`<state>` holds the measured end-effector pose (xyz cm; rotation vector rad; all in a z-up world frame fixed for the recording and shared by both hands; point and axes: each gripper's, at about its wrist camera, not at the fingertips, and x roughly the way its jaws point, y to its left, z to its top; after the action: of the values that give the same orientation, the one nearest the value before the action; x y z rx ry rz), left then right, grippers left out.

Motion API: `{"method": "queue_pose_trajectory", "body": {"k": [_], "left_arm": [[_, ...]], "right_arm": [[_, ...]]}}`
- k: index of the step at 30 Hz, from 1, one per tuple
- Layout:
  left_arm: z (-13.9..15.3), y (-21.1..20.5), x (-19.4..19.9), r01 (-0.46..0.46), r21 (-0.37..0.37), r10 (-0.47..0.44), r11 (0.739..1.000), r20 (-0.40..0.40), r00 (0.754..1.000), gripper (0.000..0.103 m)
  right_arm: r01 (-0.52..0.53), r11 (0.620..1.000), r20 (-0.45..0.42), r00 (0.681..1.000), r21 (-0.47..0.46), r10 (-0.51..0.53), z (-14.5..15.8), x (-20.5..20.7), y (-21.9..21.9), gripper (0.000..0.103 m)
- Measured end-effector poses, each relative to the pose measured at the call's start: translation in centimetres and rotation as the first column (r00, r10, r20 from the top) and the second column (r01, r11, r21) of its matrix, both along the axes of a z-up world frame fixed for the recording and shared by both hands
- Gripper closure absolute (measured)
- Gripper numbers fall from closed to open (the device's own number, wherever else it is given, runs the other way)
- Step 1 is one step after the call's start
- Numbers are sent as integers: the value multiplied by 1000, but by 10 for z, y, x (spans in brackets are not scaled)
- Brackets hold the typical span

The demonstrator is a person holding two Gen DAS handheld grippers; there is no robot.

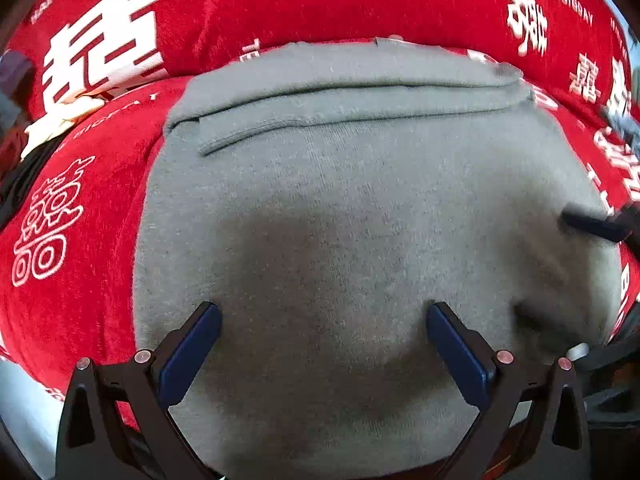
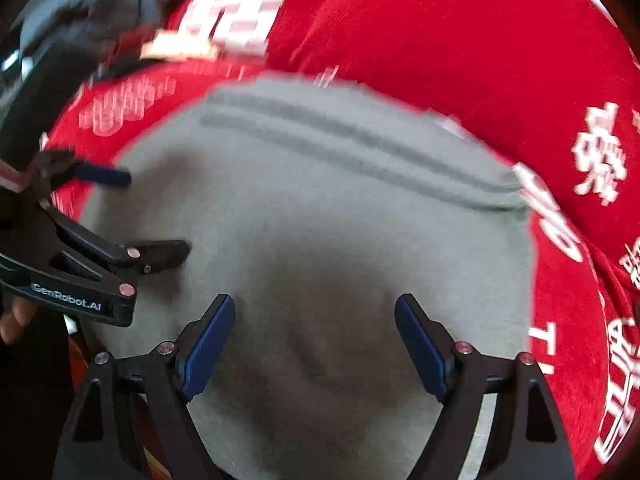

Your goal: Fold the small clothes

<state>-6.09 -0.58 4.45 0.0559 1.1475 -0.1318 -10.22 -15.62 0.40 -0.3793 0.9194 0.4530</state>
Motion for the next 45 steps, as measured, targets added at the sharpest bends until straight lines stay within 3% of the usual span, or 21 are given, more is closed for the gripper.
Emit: {"method": "queue_pose_trajectory", "body": {"k": [4, 11, 15, 19, 21, 27, 29, 31, 34, 45], "left_arm": [[-2, 5, -10, 32, 1, -32, 999, -12, 999, 0], [-5, 11, -26, 45, 10, -45, 999, -12, 999, 0], [-10, 19, -42, 90, 34, -88, 995, -52, 995, 0], [-13, 34, -56, 117, 53, -110, 992, -120, 987, 0], [-5, 37, -63, 134, 60, -129, 989, -86, 988, 0], [6, -3, -46, 215, 30, -213, 976, -47, 976, 0], [0, -16, -31, 210, 5, -209, 978, -74, 975, 0], [-7, -26, -24, 190, 44, -187, 981, -71, 980, 0], [-5, -25, -30, 200, 57, -197, 978, -63, 978, 0], [-17, -3, -66, 225, 112, -211, 968, -124, 970, 0]], "right_arm": [[-32, 999, 23, 999, 25, 32, -2, -16, -13, 17], [-94, 993, 38, 995, -65, 97, -9, -53, -42, 17], [-97, 984, 44, 994, -150, 105, -17, -72, -57, 17], [-78, 979, 15, 997, -189, 82, -17, -81, -63, 17], [-52, 973, 16, 998, -225, 57, -13, -80, -59, 17], [-88, 990, 106, 989, -114, 100, 18, -64, -25, 17], [-87, 992, 89, 992, -93, 95, 16, -49, -13, 17], [-52, 992, 44, 997, -119, 58, 2, -35, -8, 17], [-11, 999, 6, 1000, -32, 11, -2, -34, -26, 17], [53, 983, -11, 998, -174, -56, -13, -78, -84, 17]]}}
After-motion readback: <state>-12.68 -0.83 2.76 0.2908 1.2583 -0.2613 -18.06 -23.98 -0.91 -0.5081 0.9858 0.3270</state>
